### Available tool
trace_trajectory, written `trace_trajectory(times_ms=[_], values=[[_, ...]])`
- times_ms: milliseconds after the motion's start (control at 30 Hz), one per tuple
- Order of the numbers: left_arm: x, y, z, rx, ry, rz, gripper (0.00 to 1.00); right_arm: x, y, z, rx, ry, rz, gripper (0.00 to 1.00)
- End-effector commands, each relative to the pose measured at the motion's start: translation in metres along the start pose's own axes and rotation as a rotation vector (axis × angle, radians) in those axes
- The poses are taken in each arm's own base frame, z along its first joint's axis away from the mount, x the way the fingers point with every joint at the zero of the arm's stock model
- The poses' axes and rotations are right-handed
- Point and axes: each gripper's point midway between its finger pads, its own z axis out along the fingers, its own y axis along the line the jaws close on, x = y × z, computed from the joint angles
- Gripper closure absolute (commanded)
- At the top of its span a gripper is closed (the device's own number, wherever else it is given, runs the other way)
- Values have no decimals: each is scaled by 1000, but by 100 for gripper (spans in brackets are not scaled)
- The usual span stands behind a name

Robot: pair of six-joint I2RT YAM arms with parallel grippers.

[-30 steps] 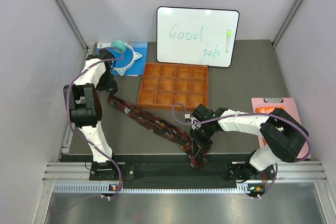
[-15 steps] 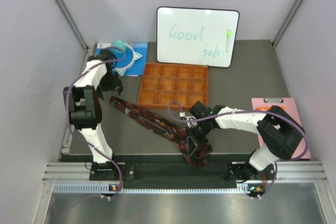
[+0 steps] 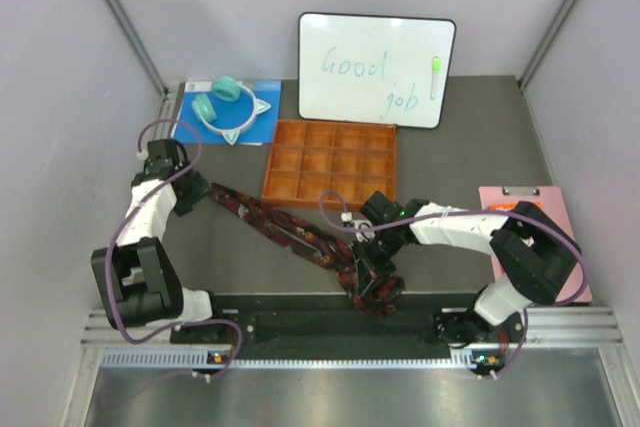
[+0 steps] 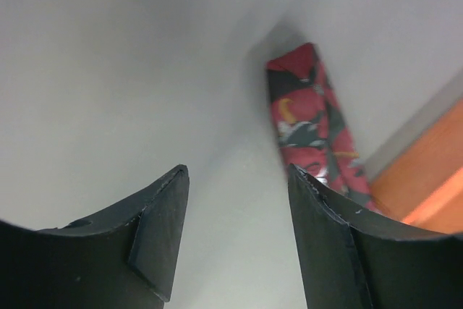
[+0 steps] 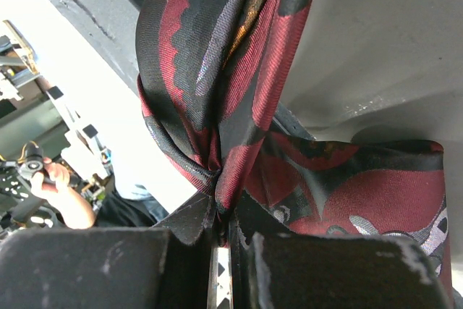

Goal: Roll the ties
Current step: Flatten out the tie at the center of the board.

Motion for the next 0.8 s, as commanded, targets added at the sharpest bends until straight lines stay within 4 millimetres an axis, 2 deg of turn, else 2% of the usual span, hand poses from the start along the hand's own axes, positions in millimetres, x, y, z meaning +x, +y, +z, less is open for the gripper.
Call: trace_trajectory(times_ms=[0, 100, 167, 300, 400, 633, 767], values=[[-18, -34, 6, 160, -39, -57, 38, -17, 13, -6, -21, -42, -53, 100], [-17, -46, 14, 218, -33, -103, 37, -20, 12, -6, -8, -49, -52, 100], [-15, -46, 21, 220, -31, -120, 37, -21, 11, -7, 2, -59, -51, 100], [-15, -36, 30, 152, -28, -145, 58, -21, 12, -7, -10, -77, -48, 100], [-13, -32, 31, 137, -34, -158, 63, -20, 8, -4, -7, -78, -41, 100], [-4, -24, 40, 110, -26, -146, 64, -19, 5, 0, -8, -80, -38, 100], [-2, -29, 52, 143, -21, -149, 61, -19, 4, 0, -8, -80, -41, 100]])
